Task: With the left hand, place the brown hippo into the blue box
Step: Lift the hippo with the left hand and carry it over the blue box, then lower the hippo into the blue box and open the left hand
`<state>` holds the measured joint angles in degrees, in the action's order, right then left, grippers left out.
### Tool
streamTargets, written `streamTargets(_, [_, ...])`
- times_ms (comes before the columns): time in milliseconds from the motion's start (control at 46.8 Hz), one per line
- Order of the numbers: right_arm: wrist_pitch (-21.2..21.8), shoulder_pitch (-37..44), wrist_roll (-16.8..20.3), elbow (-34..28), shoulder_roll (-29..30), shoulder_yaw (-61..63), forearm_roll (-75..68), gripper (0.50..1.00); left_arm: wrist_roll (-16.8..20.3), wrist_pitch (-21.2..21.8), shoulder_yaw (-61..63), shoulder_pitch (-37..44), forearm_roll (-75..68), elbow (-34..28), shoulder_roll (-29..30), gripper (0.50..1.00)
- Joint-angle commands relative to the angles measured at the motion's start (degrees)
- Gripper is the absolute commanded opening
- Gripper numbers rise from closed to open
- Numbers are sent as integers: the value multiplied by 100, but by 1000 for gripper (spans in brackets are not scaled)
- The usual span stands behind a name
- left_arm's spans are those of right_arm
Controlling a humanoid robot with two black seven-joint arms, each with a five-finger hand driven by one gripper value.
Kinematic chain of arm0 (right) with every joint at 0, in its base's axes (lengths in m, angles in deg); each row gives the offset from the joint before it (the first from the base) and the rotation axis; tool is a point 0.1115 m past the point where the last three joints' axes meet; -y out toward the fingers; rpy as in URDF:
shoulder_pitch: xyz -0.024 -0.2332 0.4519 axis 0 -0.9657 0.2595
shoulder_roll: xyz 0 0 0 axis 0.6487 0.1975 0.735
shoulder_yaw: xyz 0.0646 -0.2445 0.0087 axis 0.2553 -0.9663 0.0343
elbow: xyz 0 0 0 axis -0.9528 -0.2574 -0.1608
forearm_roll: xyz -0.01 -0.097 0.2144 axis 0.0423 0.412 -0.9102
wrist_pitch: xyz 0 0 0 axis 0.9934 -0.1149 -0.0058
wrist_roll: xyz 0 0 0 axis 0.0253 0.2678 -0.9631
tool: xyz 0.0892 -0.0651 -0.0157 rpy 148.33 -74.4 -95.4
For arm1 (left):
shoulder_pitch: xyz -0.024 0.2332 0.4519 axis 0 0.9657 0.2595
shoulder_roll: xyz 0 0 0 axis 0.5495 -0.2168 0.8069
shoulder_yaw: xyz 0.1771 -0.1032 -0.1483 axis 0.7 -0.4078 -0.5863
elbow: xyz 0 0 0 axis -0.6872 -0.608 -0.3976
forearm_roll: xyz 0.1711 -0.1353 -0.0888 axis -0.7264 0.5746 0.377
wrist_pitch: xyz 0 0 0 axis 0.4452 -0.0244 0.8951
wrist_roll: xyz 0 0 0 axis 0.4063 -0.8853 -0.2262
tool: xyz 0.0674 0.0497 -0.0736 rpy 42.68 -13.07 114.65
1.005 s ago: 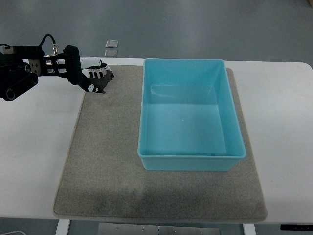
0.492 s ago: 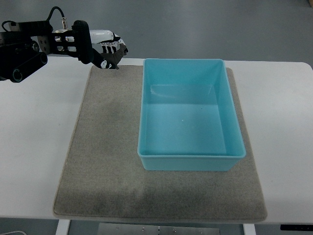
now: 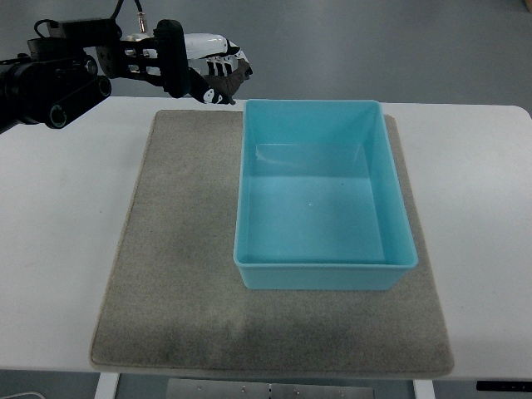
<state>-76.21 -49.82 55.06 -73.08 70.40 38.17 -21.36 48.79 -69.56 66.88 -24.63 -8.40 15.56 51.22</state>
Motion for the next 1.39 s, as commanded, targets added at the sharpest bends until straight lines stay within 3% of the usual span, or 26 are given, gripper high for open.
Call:
streamTargets(0, [0, 0, 3, 0, 0, 0, -1, 936, 11, 3, -93, -88, 0, 9, -55, 500])
streamTargets(727, [0, 0, 3, 0, 0, 0, -1, 936, 20, 12, -138, -9, -9, 422, -793, 500])
streamTargets(877, [0, 0, 3, 0, 0, 0, -1, 936, 20, 12, -129, 141, -9, 422, -890, 518])
streamTargets(1005, [0, 0, 3, 0, 0, 0, -1, 936, 11, 12, -129, 272, -9, 431, -943, 557])
streamTargets(1219, [0, 0, 3, 0, 0, 0, -1, 936, 11, 21, -129, 361, -9, 422, -1013, 771])
streamTargets(1368, [0, 0, 3, 0, 0, 0, -1, 936, 11, 21, -138, 361, -9, 422, -1013, 776])
